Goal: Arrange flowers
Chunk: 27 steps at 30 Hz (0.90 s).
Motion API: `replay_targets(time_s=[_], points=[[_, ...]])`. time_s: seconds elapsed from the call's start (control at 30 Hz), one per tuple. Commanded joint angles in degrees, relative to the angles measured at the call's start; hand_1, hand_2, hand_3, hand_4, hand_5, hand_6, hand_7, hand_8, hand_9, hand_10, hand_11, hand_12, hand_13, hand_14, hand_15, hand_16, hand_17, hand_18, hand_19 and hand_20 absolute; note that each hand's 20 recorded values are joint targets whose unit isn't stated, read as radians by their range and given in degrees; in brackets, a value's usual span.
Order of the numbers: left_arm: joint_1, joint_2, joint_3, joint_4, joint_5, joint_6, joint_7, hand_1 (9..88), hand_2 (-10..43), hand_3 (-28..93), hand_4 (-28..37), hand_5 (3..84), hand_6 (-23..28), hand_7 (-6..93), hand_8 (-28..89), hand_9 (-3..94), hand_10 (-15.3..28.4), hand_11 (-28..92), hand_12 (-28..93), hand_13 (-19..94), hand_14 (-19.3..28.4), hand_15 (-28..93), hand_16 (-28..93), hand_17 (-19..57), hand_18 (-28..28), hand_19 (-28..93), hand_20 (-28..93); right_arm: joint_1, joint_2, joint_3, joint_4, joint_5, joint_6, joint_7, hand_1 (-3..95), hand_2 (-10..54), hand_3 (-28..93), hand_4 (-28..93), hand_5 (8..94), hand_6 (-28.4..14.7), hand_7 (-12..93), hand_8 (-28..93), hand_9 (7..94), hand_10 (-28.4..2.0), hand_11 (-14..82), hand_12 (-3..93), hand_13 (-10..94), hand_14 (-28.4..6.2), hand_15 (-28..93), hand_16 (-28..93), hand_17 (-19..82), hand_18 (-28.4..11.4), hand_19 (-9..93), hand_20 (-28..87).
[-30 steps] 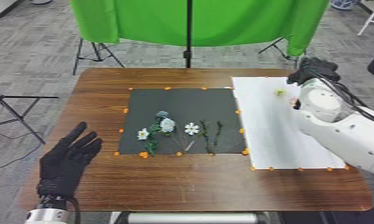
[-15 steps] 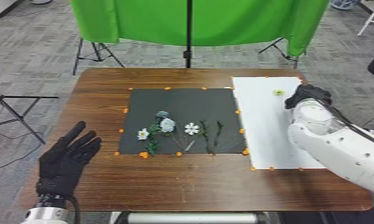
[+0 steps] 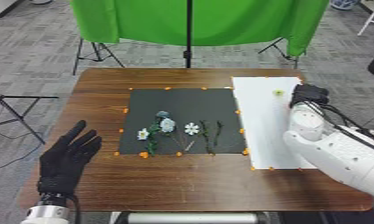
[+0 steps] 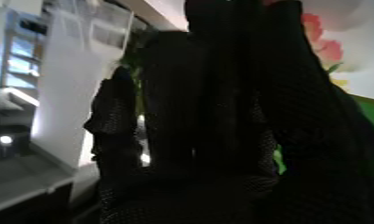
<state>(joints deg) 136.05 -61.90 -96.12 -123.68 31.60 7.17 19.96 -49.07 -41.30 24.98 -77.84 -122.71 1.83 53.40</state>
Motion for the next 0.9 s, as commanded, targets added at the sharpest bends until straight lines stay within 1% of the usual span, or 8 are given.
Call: replay_targets(time_s=[0.03, 0.13, 0.17, 0.2, 0.4, 0.53, 0.63, 0.9], points=[[0.89, -0.78, -0.3, 0.27, 0.2, -0.37, -0.51, 22.1, 4.3, 82, -27.2, 38.0, 8.6, 11.0, -9, 35.1, 20.5, 23, 12, 22, 27.6, 50, -7, -10.6, 27.9, 52, 19, -1.32, 2.86, -1.25, -3.77, -3.09, 9.34, -2.55, 57.2, -9.5, 59, -28, 87.4, 6.1, 13, 0, 92.0, -4.7, 9.0, 28.4, 76, -3.0, 66, 20, 32, -20.2, 85, 44], [1.51, -0.84, -0.53, 0.02, 0.08, -0.25, -0.26, 22.3, 4.3, 82, -27.2, 38.1, 8.6, 10.6, -9, 35.3, 20.4, 23, 12, 22, 27.6, 50, -7, -10.0, 28.2, 52, 19, -1.18, 3.62, -0.83, -6.59, -5.21, 13.29, -3.78, 56.5, -9.5, 61, -28, 87.7, 5.9, 13, 0, 92.3, -4.9, 9.6, 28.6, 76, -3.0, 67, 21, 32, -20.0, 86, 44], [1.55, -1.56, -0.88, -0.03, 0.57, -0.5, -0.91, 22.3, 4.3, 82, -27.1, 38.1, 8.5, 10.5, -9, 35.4, 20.4, 23, 12, 22, 27.6, 50, -7, -9.9, 28.3, 52, 19, -1.14, 3.91, -0.79, -7.76, -5.48, 14.51, -4.58, 56.3, -9.5, 61, -28, 87.9, 5.8, 13, 0, 92.4, -4.9, 9.6, 28.7, 76, -2.9, 67, 21, 32, -20.0, 86, 44], [1.67, -1.47, -0.92, -0.03, 0.5, -0.45, -0.87, 22.3, 4.3, 82, -27.0, 38.1, 8.5, 10.5, -9, 35.4, 20.4, 23, 12, 22, 27.6, 50, -7, -9.9, 28.3, 52, 20, -0.94, 4.06, -0.97, -8.95, -5.75, 15.4, -5.14, 56.1, -9.5, 62, -28, 88.0, 5.7, 13, 0, 92.5, -5.0, 9.7, 28.8, 77, -3.0, 68, 21, 32, -20.1, 86, 44], [2.63, -1.64, -2.1, -0.75, 0.98, -0.82, -0.95, 22.3, 4.4, 82, -26.9, 38.2, 8.7, 10.4, -9, 35.4, 20.4, 23, 12, 23, 27.6, 50, -7, -9.5, 28.4, 53, 21, -1.1, 2.63, -1.53, -15.02, -7.64, 17.39, -10.13, 54.9, -9.5, 64, -28, 88.3, 5.3, 13, 1, 92.7, -5.4, 10.5, 28.6, 77, -3.0, 68, 21, 32, -20.0, 87, 44], [3.2, -1.28, -3.38, -1.17, 1.01, -0.53, -0.85, 22.5, 4.5, 82, -26.6, 38.2, 8.6, 10.4, -9, 35.4, 20.5, 23, 12, 23, 27.7, 50, -7, -8.6, 28.4, 55, 22, -2.03, 0.01, -1.67, -18.11, -7.73, 16.24, -14.42, 54.4, -9.5, 65, -28, 88.4, 5.2, 13, 1, 92.8, -5.6, 10.8, 28.6, 77, -3.2, 69, 21, 32, -20.0, 87, 44], [3.08, -0.95, -3.82, -1.01, 0.56, 0.33, -0.83, 22.7, 4.6, 81, -26.2, 38.1, 8.6, 10.4, -9, 35.3, 20.5, 23, 12, 23, 27.9, 50, -7, -8.1, 28.4, 56, 24, -2.83, -2.03, -2.04, -19.41, -8.04, 13.68, -17.59, 53.4, -9.5, 67, -28, 88.5, 4.9, 13, 1, 92.5, -6.1, 13.3, 29.1, 77, -3.5, 69, 21, 31, -20.2, 87, 44], [1.85, -1.09, -2.84, -0.71, 0.87, -0.07, -1.85, 22.8, 4.6, 81, -25.7, 38.0, 8.6, 10.4, -9, 35.2, 20.6, 23, 12, 23, 28.0, 50, -7, -8.1, 28.4, 54, 27, -4.06, -4.82, -2.86, -19.41, -8.8, 7.41, -20.79, 52.6, -9.5, 67, -28, 87.5, 4.9, 13, 0, 90.6, -6.7, 20.8, 29.1, 74, -4.5, 71, 21, 30, -20.7, 87, 45]])
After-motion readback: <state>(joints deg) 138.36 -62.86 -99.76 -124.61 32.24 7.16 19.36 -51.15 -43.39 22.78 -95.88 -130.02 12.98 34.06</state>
